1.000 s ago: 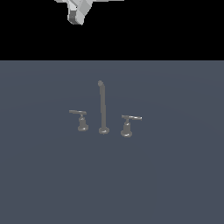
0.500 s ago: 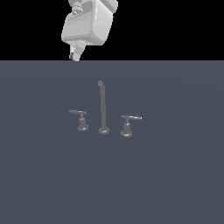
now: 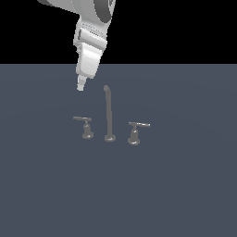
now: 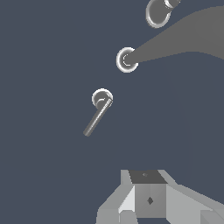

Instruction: Turn on the faucet by rotating a designated handle.

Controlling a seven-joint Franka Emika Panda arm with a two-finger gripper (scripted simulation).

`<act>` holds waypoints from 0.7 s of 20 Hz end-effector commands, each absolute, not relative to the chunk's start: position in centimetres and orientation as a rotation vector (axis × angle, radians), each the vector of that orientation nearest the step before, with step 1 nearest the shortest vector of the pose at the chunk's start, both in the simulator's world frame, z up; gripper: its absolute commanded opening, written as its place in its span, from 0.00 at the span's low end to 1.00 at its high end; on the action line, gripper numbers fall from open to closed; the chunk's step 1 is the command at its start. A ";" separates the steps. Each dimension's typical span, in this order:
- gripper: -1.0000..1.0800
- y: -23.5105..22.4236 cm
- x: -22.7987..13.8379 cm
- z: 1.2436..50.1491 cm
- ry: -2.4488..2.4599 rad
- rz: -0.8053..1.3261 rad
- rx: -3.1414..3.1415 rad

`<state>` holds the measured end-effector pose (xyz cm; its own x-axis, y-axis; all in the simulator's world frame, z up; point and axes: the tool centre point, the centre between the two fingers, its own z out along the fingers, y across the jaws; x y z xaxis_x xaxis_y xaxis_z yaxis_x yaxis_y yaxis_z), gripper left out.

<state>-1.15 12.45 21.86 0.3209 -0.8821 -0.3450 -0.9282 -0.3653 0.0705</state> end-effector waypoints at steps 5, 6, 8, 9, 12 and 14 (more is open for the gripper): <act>0.00 13.3 1.2 17.0 1.965 0.421 -2.313; 0.00 13.4 1.6 16.3 2.006 0.403 -2.293; 0.00 13.6 2.2 15.0 2.084 0.363 -2.252; 0.00 13.7 2.6 14.4 2.122 0.341 -2.231; 0.00 14.0 3.5 12.6 2.226 0.266 -2.167; 0.00 14.2 4.1 11.7 2.282 0.217 -2.128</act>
<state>3.63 14.02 12.44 -0.0407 -0.9909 -0.1286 -0.9942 0.0274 0.1040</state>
